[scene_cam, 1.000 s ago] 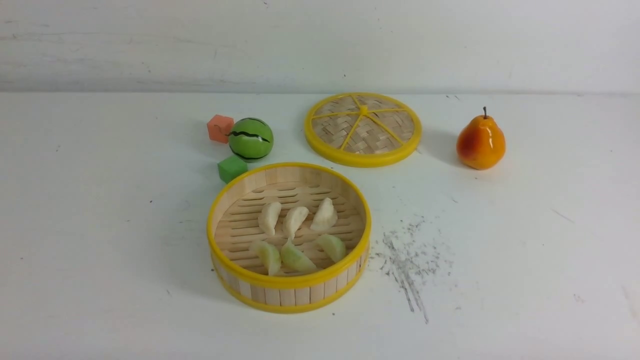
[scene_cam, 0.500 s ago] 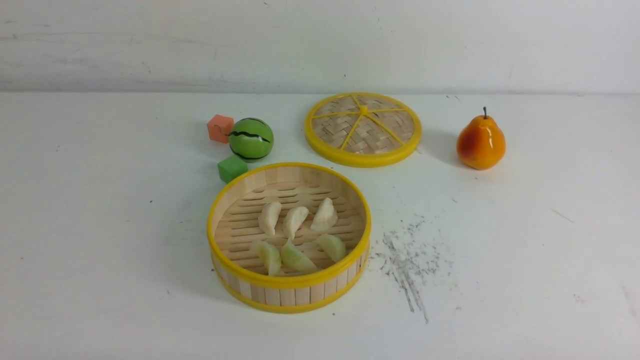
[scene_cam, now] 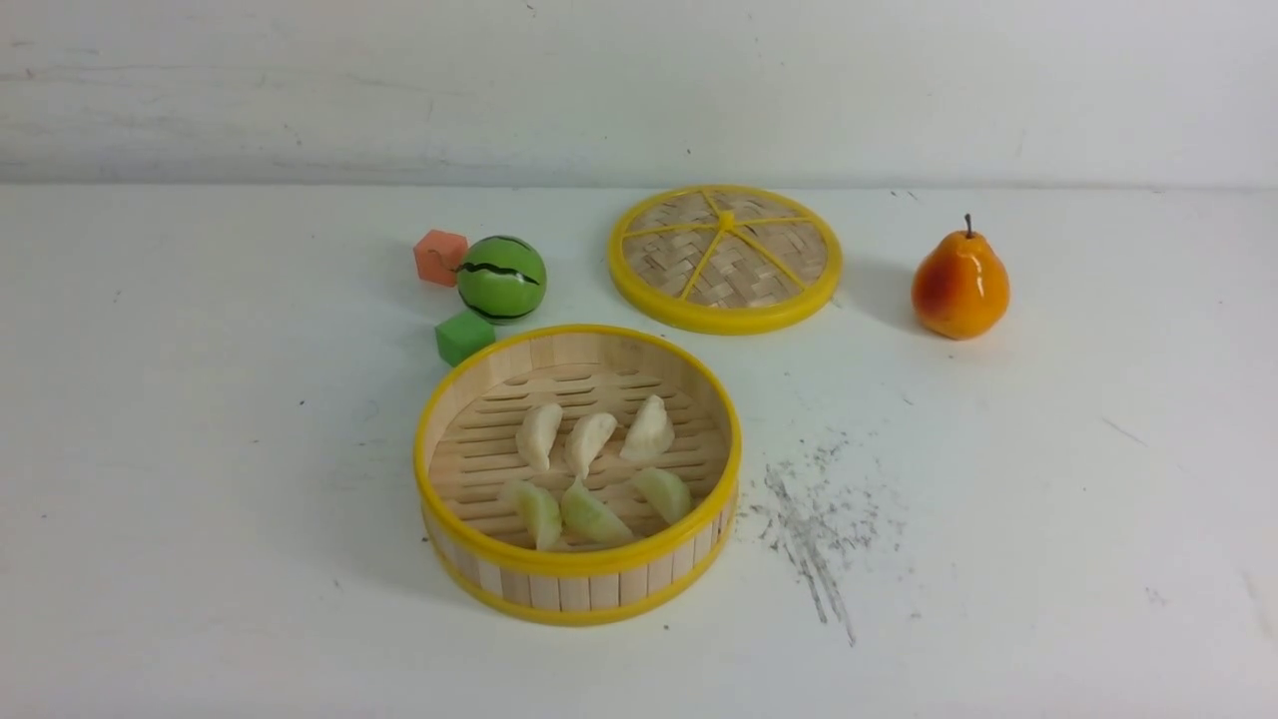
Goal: Put the dumplings into the steamer on the white table.
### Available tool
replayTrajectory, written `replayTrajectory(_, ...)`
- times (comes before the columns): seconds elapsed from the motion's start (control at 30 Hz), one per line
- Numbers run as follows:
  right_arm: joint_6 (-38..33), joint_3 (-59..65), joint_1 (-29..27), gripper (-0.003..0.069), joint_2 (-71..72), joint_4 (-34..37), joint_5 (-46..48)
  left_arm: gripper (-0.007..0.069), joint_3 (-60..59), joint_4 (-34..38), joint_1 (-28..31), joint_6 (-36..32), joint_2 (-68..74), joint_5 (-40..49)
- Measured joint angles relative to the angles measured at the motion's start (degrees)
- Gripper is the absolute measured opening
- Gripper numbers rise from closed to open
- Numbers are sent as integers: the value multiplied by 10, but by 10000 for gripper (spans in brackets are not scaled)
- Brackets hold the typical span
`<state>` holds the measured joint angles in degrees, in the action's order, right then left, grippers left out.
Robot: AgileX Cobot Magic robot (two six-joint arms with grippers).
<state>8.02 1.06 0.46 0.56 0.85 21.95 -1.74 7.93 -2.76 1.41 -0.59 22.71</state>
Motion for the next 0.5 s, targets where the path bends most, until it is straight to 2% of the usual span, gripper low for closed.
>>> replayTrajectory(0.5, 0, 0, 0, 121, 0, 0, 0, -9, 0, 0, 0, 0, 0, 0)
